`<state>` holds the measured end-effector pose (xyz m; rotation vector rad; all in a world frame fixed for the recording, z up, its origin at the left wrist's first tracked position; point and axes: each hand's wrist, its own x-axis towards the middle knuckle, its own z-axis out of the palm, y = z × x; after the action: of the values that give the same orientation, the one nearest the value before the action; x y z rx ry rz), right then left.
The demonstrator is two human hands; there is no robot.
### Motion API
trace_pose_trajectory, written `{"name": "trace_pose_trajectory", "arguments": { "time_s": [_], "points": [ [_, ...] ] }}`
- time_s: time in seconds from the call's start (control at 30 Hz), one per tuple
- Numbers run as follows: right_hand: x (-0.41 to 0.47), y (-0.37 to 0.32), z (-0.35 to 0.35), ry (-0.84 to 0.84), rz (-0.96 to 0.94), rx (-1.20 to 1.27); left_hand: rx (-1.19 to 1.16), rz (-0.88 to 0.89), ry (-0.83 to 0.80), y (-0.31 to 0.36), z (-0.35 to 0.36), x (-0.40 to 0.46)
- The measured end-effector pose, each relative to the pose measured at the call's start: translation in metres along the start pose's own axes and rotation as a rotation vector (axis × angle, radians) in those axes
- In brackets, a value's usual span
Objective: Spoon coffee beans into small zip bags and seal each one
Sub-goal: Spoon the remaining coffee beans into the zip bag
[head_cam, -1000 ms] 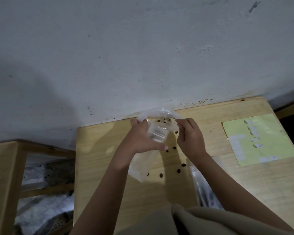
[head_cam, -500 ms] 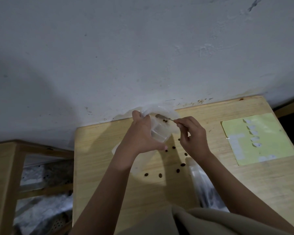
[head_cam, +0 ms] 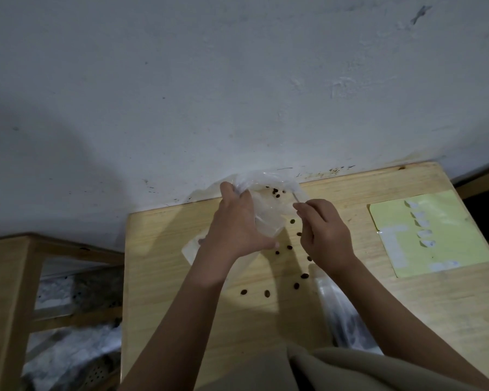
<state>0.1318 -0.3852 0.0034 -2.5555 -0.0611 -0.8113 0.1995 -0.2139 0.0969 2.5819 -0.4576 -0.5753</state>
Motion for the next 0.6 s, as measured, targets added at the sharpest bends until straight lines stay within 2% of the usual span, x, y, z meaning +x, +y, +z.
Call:
{"name": "trace_pose_trajectory", "arguments": {
  "time_s": [0.17,0.3,0.47,0.6],
  "points": [
    [-0.005,0.002,0.009,-0.044,0.133,-0.021,0.017,-0.004,-0.034,0.005,0.005,0.0],
    [-0.001,-0.001,0.014,-0.02,0.285,0.084,0.013,0.002,-0.077,0.012,0.008,0.002],
    [0.007,-0.002,0.014,0.104,0.566,0.193,0.045,0.024,-0.11,0.022,0.003,0.009],
    [0.008,-0.001,0.016,0.126,0.77,0.287,0.099,0.019,-0.167,0.031,-0.004,0.012]
  ]
}}
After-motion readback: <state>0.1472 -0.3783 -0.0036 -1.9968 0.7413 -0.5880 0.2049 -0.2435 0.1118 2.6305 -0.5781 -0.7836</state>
